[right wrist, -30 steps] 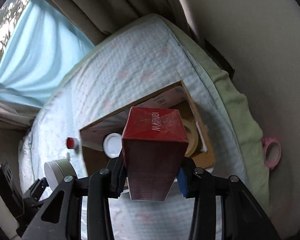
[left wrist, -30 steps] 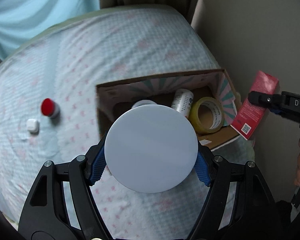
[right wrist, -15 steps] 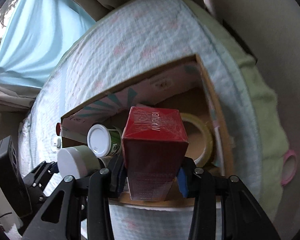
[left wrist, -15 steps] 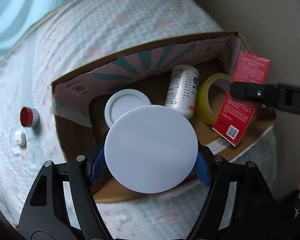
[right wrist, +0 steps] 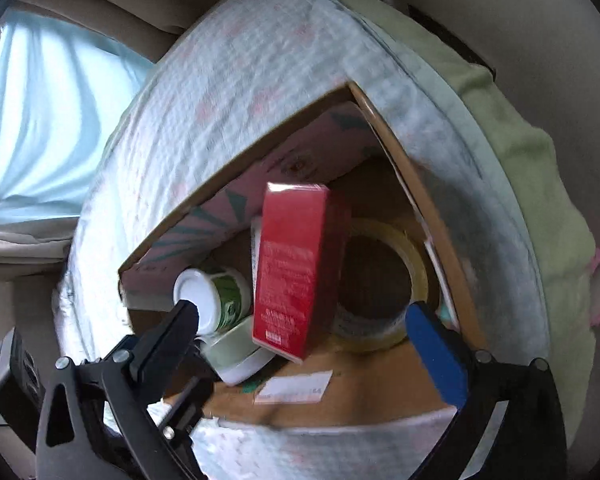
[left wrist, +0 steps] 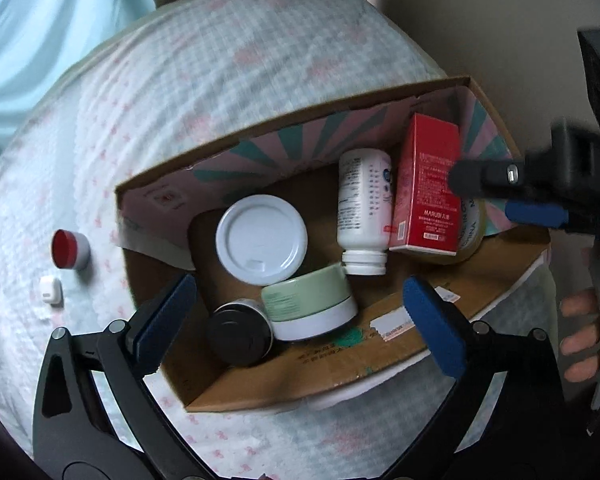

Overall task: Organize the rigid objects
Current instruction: 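Open both tools to drop the lid and red box into the box, then lift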

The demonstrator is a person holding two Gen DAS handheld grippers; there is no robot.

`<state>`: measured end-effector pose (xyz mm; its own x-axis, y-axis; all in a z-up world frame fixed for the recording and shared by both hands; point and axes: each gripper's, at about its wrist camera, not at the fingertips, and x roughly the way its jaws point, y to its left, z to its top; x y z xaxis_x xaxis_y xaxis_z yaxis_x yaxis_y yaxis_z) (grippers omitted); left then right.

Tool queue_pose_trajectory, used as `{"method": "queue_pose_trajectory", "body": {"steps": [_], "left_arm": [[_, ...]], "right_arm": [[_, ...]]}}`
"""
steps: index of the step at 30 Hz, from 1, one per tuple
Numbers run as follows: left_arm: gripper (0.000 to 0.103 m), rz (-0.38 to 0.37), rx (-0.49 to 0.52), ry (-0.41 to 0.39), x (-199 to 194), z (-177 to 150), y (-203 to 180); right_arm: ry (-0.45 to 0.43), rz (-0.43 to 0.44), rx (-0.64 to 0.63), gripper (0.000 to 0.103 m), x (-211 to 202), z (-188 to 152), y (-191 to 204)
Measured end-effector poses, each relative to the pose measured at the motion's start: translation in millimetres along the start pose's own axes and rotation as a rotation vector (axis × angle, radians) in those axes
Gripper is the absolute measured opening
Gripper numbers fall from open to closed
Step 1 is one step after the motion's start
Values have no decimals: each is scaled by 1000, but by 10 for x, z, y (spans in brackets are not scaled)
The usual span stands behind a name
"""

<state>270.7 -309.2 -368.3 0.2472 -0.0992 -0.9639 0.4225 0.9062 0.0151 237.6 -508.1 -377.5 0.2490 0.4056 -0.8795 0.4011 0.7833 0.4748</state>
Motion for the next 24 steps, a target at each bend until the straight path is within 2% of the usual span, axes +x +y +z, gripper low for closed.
{"method": "queue_pose_trajectory", "body": {"steps": [6, 14, 24], "left_arm": [[103, 15, 1, -4, -81, 10, 42], [103, 13, -28, -18, -336, -112, 91], [103, 37, -50, -82, -928, -288, 264]], "right_arm": [[-4, -15, -27, 103, -44, -130, 1], [-58, -44, -91, 103, -313, -243, 138], [-109, -54, -121, 103, -650, -445, 491]]}}
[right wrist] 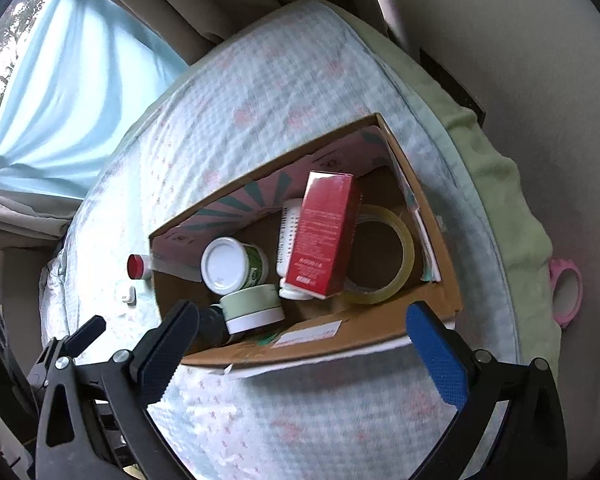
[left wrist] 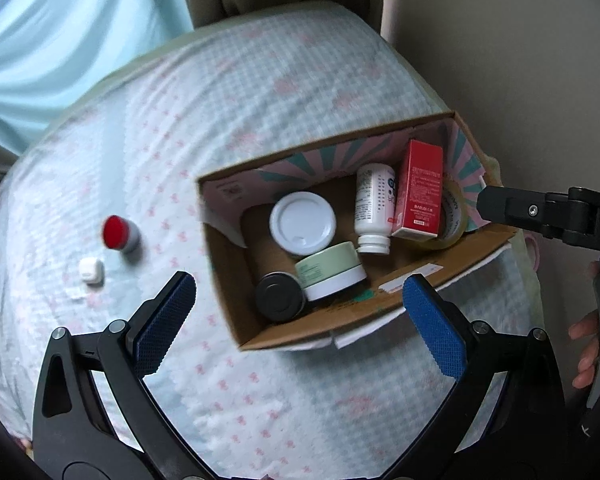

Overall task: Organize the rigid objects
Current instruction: 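Open both tools to drop the lid and red box into the box, then lift, then move both tools toward the white earbud case and red-capped jar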

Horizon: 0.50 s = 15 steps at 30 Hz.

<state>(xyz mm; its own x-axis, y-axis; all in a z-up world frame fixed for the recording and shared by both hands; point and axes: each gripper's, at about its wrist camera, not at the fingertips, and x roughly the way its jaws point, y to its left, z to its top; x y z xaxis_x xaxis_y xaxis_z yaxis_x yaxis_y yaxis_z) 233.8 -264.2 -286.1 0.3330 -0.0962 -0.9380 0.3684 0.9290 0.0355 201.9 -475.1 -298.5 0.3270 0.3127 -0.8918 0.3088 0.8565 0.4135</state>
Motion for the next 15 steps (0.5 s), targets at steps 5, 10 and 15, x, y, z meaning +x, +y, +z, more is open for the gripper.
{"method": "queue_pose_trajectory", "body": {"steps": [5, 10, 15], "left_arm": [[103, 5, -40, -47, -393, -88, 283], [103, 13, -103, -76, -741, -269, 768], [103, 30, -176, -83, -968, -596, 1409]], "right_arm": [[-28, -1, -46, 103, -279, -114, 270], [-37, 20, -100, 103, -553, -247, 640], [-25, -14, -189, 103, -702, -446, 1129]]}}
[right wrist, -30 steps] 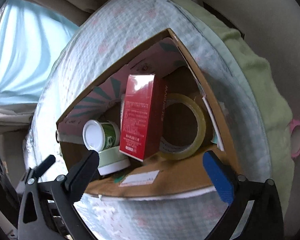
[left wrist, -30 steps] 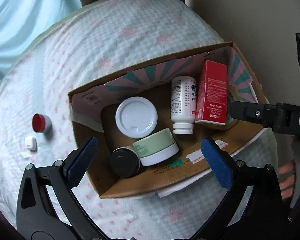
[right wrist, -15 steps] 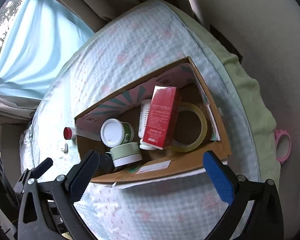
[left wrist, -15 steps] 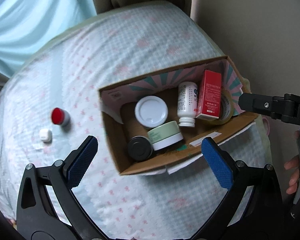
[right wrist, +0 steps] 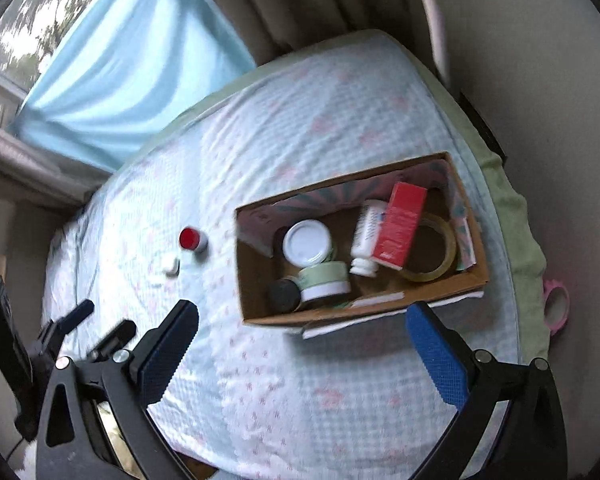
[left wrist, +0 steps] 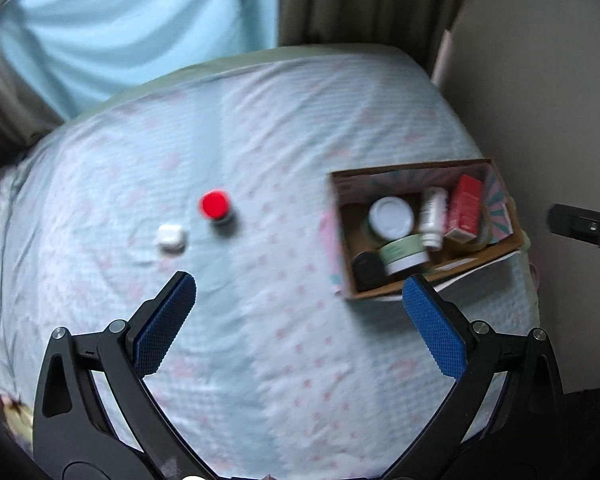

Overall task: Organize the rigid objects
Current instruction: 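Move both tools toward the white earbud case and red-capped jar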

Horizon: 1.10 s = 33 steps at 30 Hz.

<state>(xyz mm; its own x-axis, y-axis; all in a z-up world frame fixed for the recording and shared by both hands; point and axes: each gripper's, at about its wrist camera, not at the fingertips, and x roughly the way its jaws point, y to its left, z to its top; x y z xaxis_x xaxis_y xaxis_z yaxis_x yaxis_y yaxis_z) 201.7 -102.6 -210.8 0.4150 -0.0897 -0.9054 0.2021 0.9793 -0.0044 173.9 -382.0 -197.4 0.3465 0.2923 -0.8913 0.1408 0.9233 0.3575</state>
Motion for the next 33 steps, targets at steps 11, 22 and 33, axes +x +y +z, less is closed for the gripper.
{"method": "queue_pose_trajectory", "body": {"steps": [11, 22, 33], "left_arm": [[103, 70, -54, -50, -192, -297, 1381], [103, 9, -72, -31, 583, -210, 2393], [101, -19, -186, -75, 2032, -278, 2615]], "right_arm": [[8, -52, -216, 103, 294, -217, 1410], [-22, -105, -314, 103, 1268, -31, 2365], [-85, -91, -450, 103, 2596, 103, 2434]]}}
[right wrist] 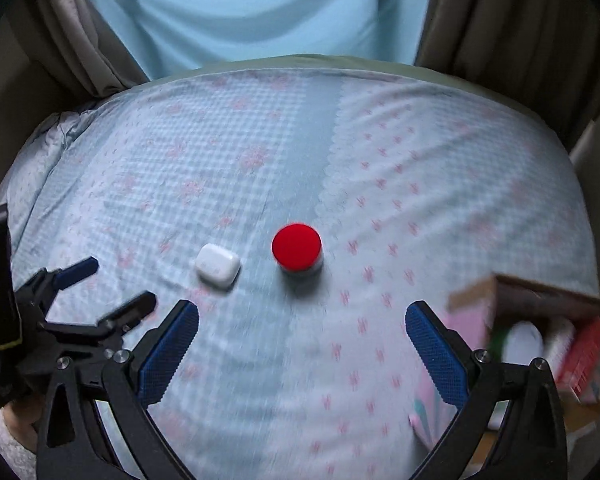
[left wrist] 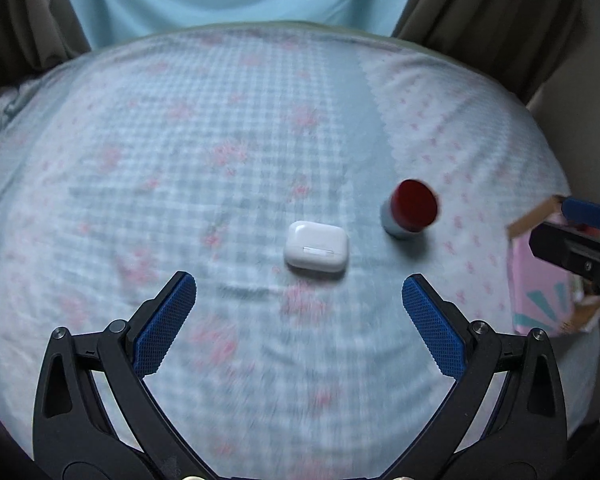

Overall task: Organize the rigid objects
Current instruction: 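Move both tools toward the white earbud case and red-capped jar, then grasp the white earbud case with the left tool while the right tool grasps the red-capped jar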

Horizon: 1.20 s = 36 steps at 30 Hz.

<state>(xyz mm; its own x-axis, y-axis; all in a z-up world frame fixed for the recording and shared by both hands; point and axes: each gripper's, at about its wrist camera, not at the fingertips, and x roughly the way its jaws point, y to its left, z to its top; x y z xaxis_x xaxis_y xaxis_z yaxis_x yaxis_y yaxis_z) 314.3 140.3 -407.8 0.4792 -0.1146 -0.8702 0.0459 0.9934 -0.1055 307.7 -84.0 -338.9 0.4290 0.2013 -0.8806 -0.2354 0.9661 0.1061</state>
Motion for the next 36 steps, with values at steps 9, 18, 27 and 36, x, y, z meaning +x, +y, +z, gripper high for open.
{"method": "queue_pose_trajectory", "body": {"steps": [9, 18, 27, 36], "left_arm": [[88, 47, 42, -23, 889, -77, -210], [78, 62, 58, -58, 1038, -101, -323], [59, 52, 92, -72, 1050, -33, -365], [59, 41, 98, -112, 867, -38, -363]], "right_arm": [[-11, 17, -97, 95, 956, 117, -36], [27, 46, -181, 72, 1420, 108, 6], [38, 48, -204, 51, 1469, 137, 76], [16, 34, -151, 51, 1287, 93, 48]]}}
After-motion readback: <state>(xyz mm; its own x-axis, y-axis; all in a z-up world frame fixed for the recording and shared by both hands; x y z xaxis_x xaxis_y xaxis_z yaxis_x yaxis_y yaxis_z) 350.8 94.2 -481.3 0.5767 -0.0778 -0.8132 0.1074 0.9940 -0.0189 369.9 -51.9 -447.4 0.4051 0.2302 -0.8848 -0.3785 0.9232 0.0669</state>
